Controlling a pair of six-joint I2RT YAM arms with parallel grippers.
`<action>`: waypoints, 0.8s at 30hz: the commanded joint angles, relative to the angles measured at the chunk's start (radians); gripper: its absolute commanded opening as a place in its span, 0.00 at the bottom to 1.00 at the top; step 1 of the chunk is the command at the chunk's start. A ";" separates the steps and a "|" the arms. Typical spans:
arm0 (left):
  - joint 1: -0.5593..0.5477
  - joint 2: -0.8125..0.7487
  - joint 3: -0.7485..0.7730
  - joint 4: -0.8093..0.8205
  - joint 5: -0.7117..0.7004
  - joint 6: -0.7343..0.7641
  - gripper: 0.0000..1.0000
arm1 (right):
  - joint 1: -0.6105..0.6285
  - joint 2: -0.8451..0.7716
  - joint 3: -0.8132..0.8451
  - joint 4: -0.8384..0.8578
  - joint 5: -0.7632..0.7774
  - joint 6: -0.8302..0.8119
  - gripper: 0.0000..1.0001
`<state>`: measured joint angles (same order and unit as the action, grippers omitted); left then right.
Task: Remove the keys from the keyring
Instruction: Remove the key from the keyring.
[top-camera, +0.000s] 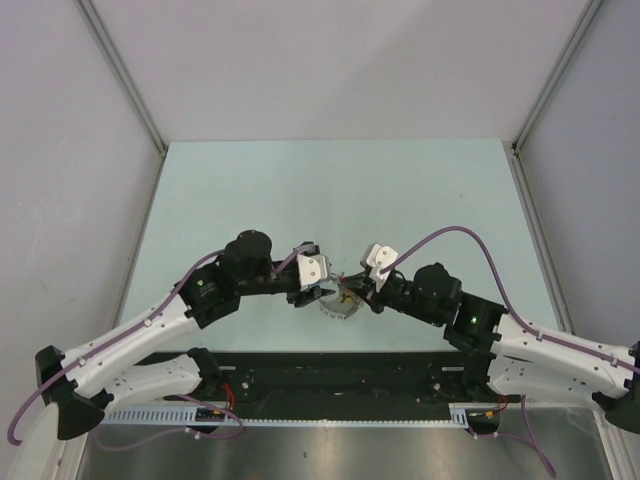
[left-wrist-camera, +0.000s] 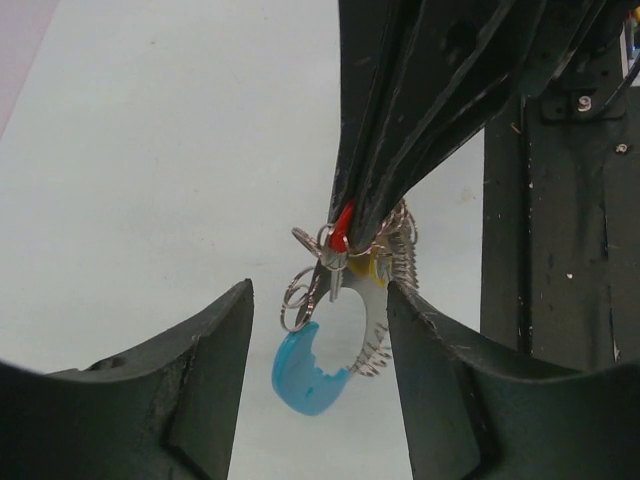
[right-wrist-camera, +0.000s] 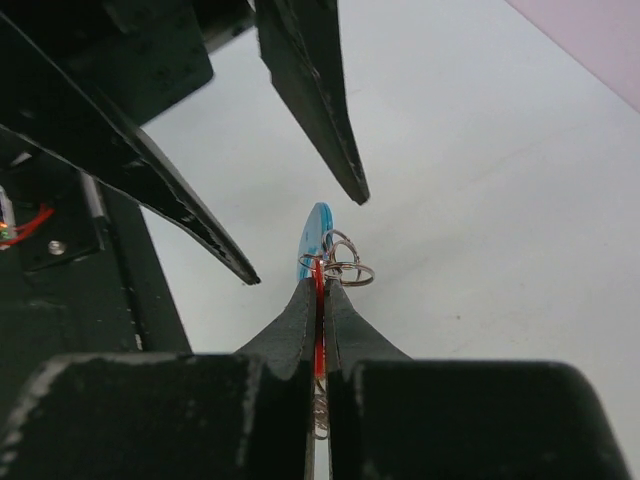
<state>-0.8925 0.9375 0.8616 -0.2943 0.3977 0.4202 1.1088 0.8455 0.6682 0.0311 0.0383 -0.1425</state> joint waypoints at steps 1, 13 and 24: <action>0.004 0.029 0.053 -0.045 0.046 0.069 0.62 | 0.008 -0.062 0.064 0.046 -0.069 0.087 0.00; 0.004 0.070 0.057 -0.080 0.156 0.094 0.45 | -0.006 -0.103 0.064 0.090 -0.115 0.242 0.00; 0.004 0.043 0.013 -0.063 0.129 0.078 0.34 | -0.134 -0.167 0.064 0.147 -0.142 0.531 0.00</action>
<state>-0.8921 1.0042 0.8772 -0.3202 0.5240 0.4973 1.0267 0.7307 0.6815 0.0261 -0.0868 0.2646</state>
